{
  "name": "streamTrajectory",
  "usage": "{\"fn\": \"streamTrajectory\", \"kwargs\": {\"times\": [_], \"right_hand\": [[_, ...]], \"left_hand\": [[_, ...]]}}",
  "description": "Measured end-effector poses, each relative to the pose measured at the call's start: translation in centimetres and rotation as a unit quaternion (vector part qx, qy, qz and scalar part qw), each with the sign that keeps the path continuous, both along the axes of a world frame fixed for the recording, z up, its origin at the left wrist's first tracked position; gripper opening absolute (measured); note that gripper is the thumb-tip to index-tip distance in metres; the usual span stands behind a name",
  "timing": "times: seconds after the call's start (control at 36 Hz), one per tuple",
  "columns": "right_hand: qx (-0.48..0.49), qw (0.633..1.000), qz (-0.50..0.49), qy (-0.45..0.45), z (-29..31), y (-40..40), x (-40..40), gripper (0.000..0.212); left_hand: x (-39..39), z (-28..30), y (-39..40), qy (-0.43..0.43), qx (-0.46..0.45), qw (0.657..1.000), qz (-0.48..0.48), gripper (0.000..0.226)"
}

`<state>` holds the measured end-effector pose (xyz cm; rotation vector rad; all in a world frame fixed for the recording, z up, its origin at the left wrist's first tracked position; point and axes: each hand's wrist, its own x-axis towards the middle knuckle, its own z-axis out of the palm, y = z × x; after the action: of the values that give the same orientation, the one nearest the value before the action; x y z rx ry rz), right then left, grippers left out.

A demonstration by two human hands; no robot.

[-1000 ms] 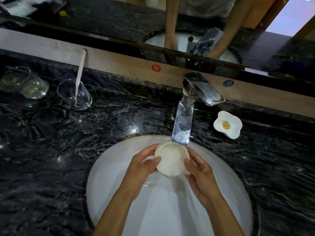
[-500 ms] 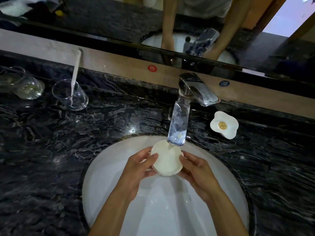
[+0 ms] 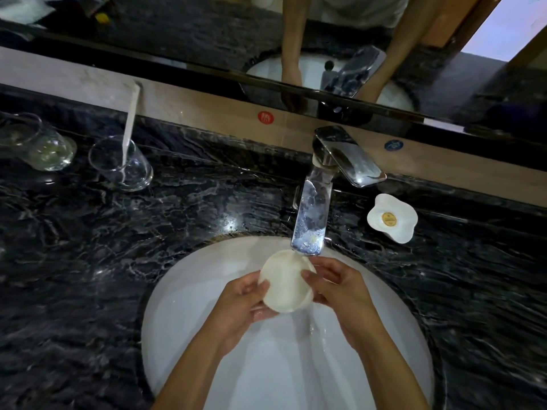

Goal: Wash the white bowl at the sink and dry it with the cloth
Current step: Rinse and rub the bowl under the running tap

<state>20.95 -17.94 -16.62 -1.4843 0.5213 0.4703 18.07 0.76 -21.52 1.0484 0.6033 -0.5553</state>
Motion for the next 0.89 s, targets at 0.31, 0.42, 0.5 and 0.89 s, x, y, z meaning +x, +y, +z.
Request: {"fn": "streamTrajectory", "kwargs": {"times": [0.31, 0.42, 0.5, 0.89], "right_hand": [[0.154, 0.984, -0.039, 0.079, -1.9, -0.2, -1.3, 0.029], [0.148, 0.987, -0.05, 0.042, -2.0, -0.1, -1.7, 0.032], [0.137, 0.989, -0.05, 0.019, -1.5, -0.1, -1.6, 0.037], [0.097, 0.992, -0.025, 0.071, -1.7, -0.3, -1.0, 0.029]], "left_hand": [[1.0, 1.2, 1.5, -0.073, 0.082, 0.994, -0.024, 0.04], [1.0, 1.0, 1.7, -0.091, 0.069, 0.993, -0.021, 0.04], [0.8, 0.3, 1.6, -0.066, 0.045, 0.997, -0.016, 0.036], [1.0, 0.8, 1.0, -0.06, 0.074, 0.995, -0.027, 0.031]]}}
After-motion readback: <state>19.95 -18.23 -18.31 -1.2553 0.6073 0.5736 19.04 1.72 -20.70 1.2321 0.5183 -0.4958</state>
